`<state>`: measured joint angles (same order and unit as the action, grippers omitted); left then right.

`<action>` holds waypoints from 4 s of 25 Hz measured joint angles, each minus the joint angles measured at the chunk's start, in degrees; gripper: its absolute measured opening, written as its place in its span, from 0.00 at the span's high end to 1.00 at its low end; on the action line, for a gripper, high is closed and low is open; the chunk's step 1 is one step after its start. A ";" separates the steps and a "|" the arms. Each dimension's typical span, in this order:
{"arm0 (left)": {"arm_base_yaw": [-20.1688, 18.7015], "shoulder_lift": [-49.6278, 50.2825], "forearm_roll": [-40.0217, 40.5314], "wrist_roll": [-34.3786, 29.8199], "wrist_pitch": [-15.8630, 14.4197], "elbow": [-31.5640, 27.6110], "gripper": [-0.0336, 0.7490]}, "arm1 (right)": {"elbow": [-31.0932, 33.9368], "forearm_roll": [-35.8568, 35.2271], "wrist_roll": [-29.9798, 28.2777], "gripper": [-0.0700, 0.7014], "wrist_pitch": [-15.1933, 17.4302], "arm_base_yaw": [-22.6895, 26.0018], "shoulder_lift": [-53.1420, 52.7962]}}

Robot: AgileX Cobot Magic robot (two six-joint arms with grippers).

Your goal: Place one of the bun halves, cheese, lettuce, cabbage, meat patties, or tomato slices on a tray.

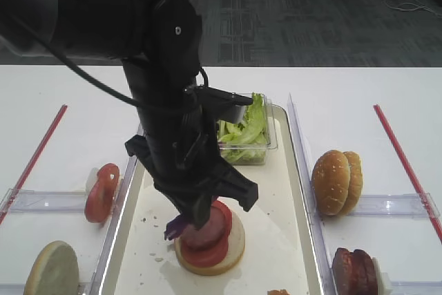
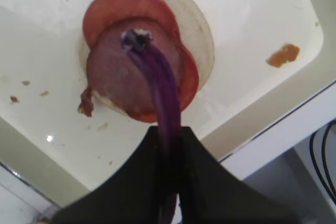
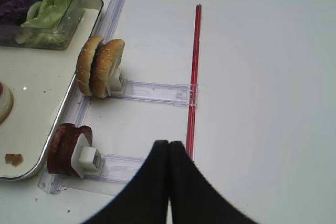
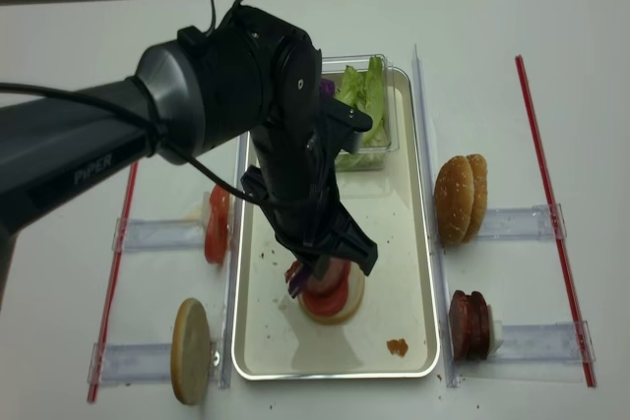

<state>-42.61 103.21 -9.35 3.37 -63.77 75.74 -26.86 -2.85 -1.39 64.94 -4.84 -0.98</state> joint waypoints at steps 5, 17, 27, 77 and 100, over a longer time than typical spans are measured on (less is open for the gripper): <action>0.00 1.15 -0.05 -1.21 5.40 -0.27 0.91 | 0.00 0.00 0.00 0.89 0.00 0.00 0.00; 0.00 4.57 -0.14 -2.23 9.00 -0.27 0.91 | 0.00 0.00 0.65 0.89 0.00 0.00 0.00; 0.00 4.57 -0.27 -2.47 9.36 -0.27 0.91 | 0.00 0.00 0.74 0.89 0.00 0.00 0.00; 0.00 5.61 2.03 1.78 4.71 2.19 0.36 | 0.00 0.00 0.99 0.89 0.00 0.00 0.00; 0.00 5.61 5.22 4.13 -5.83 14.87 0.36 | 0.00 0.00 1.07 0.89 0.11 0.00 0.00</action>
<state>-42.61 108.82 -4.14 7.50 -69.59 90.61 -26.86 -2.85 -0.32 65.05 -4.84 -0.98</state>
